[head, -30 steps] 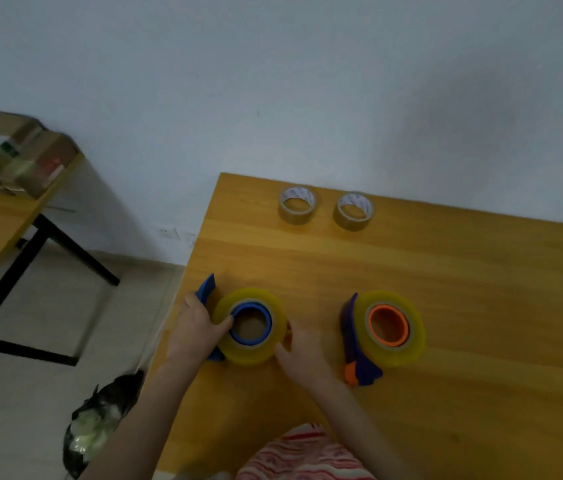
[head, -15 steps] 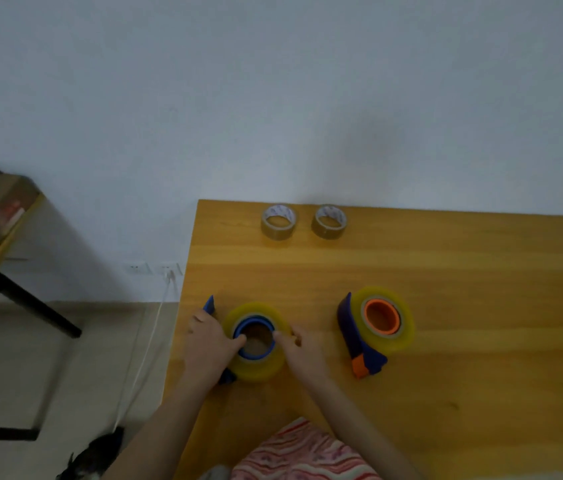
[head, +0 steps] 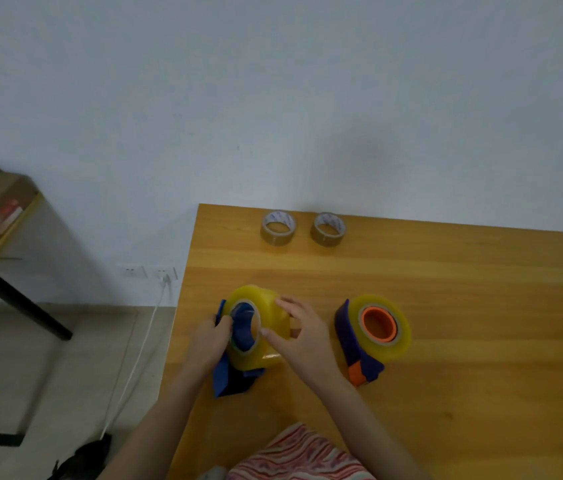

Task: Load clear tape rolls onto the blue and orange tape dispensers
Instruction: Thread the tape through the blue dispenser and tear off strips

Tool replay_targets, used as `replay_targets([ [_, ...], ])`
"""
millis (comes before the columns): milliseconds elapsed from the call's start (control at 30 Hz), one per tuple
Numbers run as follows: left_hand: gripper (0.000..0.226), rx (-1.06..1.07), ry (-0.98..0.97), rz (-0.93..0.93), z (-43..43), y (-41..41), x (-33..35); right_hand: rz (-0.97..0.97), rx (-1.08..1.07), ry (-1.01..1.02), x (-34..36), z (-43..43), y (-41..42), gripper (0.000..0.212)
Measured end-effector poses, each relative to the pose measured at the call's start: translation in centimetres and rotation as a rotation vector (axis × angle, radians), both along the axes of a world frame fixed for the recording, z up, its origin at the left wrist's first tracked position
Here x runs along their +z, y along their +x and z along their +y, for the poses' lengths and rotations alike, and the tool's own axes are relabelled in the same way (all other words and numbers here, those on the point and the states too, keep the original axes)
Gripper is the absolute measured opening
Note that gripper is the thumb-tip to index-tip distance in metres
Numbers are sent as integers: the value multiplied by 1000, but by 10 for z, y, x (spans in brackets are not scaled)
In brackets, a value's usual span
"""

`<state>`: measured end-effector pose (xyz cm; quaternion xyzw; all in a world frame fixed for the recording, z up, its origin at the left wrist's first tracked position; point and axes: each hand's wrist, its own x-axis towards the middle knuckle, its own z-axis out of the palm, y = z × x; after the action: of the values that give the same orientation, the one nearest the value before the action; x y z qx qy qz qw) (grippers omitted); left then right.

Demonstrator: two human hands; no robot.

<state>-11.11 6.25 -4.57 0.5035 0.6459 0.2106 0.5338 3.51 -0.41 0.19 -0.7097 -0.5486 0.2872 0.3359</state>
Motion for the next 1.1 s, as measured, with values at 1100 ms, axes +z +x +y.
replay_targets([
  [1100,26,-169,50,-390,-32,-2,18,-80,149,-433,15,78,2,33],
])
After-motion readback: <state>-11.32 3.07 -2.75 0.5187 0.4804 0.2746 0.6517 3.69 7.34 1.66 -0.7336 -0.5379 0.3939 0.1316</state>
